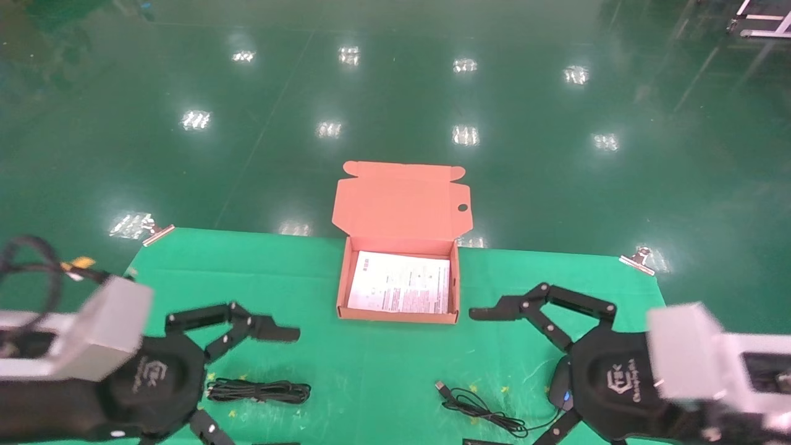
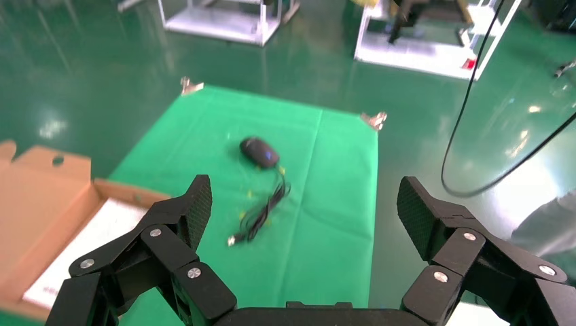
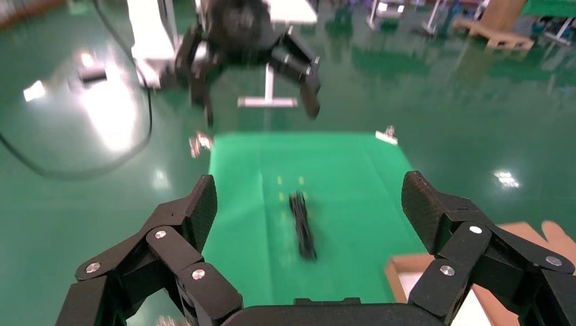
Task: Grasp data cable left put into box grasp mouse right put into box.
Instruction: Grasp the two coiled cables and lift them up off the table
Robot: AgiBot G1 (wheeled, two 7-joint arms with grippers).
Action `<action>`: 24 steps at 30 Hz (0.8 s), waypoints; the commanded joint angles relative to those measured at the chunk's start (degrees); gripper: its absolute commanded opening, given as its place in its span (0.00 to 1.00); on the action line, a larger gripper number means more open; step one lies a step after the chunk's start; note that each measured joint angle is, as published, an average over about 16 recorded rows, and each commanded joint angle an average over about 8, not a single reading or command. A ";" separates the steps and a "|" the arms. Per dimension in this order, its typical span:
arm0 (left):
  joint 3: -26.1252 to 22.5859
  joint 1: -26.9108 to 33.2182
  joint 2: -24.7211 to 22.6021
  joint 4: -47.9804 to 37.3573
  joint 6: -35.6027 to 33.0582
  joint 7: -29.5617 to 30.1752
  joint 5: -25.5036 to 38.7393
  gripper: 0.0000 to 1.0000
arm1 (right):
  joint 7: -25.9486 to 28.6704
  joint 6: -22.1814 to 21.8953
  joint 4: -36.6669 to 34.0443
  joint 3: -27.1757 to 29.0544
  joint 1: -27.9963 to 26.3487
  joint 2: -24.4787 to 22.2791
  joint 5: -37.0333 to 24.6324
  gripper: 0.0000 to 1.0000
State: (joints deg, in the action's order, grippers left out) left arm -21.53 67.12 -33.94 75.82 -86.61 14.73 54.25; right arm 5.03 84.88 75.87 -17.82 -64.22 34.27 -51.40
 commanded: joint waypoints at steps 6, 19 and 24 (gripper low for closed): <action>-4.84 4.91 -1.28 0.06 -1.22 3.56 9.33 1.00 | -8.50 1.05 1.55 -2.63 -3.32 0.56 -10.50 1.00; -19.20 14.55 -7.83 0.12 -2.62 7.73 33.58 1.00 | -24.24 0.97 2.07 -10.72 -8.55 4.56 -30.55 1.00; -24.09 16.16 -11.47 -0.16 -0.98 9.92 43.04 1.00 | -26.99 -1.47 2.01 -13.76 -9.18 6.88 -38.57 1.00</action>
State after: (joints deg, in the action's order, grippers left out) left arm -44.97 82.74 -45.10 75.61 -87.18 24.80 96.93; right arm -21.27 82.85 77.85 -31.35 -72.97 41.08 -89.99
